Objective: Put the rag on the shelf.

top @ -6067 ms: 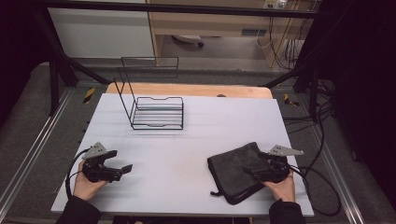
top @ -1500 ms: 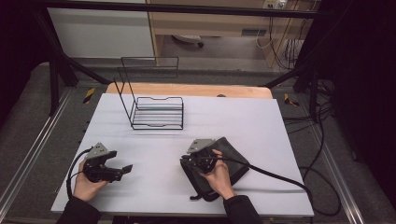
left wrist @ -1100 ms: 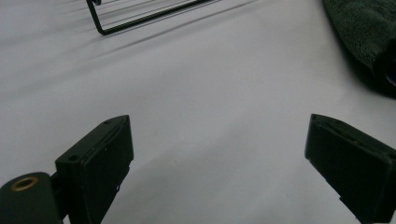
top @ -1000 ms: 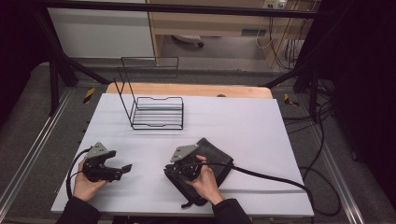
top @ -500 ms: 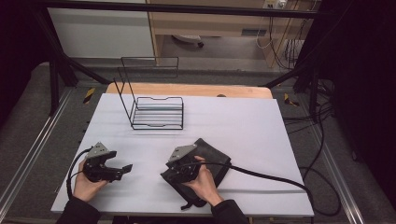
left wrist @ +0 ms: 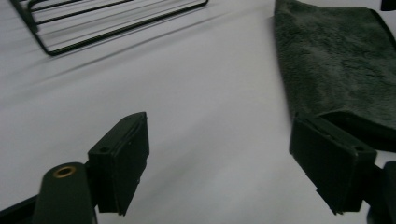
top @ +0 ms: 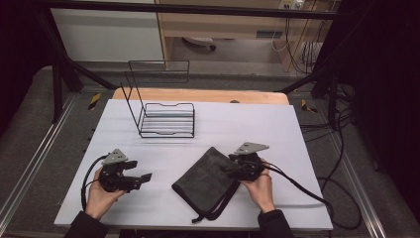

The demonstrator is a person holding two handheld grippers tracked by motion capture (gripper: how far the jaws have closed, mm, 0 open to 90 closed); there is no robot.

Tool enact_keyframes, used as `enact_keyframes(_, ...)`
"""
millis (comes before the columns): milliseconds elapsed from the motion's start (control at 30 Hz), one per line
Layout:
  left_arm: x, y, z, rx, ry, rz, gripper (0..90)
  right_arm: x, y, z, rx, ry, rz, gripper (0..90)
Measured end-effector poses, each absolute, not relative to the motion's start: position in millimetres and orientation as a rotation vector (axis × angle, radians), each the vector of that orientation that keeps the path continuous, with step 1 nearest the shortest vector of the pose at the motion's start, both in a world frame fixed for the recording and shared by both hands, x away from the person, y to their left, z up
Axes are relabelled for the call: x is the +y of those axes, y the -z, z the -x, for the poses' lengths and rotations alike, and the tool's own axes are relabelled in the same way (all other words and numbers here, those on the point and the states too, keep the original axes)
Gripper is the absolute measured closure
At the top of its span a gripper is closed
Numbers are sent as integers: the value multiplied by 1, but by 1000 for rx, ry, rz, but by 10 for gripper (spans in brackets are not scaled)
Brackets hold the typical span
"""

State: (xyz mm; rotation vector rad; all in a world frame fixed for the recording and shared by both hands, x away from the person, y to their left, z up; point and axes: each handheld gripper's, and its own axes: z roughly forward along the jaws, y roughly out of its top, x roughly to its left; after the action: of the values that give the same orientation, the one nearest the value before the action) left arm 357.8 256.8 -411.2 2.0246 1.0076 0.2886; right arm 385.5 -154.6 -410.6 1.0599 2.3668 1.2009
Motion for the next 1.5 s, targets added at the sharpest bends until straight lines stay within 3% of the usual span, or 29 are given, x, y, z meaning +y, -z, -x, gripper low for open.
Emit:
enact_keyframes(367, 185, 411, -366, 919, -198, -2141, 317, -190, 439, -377, 2328, -1088, -1227, 612)
enact_keyframes(733, 161, 435, -365, 914, -63, -2230, 371, -193, 449, -378, 2315, -1114, -1354, 613)
enact_keyframes(1033, 156, 439, -361, 943, -2, -2232, 569, -189, 452, -380, 2324, -1155, -1397, 736)
enact_keyframes(1067, 155, 438, -359, 945, -3, -2234, 643, -188, 451, -380, 2323, -1160, -1396, 775)
enact_keyframes(1133, 154, 437, -357, 943, -19, -2239, 677, -188, 450, -381, 2328, -1153, -1385, 787)
enact_keyframes(1167, 154, 435, -355, 944, -31, -2239, 748, -185, 448, -383, 2340, -1131, -1350, 800)
enact_keyframes(1500, 162, 433, -333, 978, -59, -2218, 794, -159, 443, -404, 2366, -1108, -1208, 811)
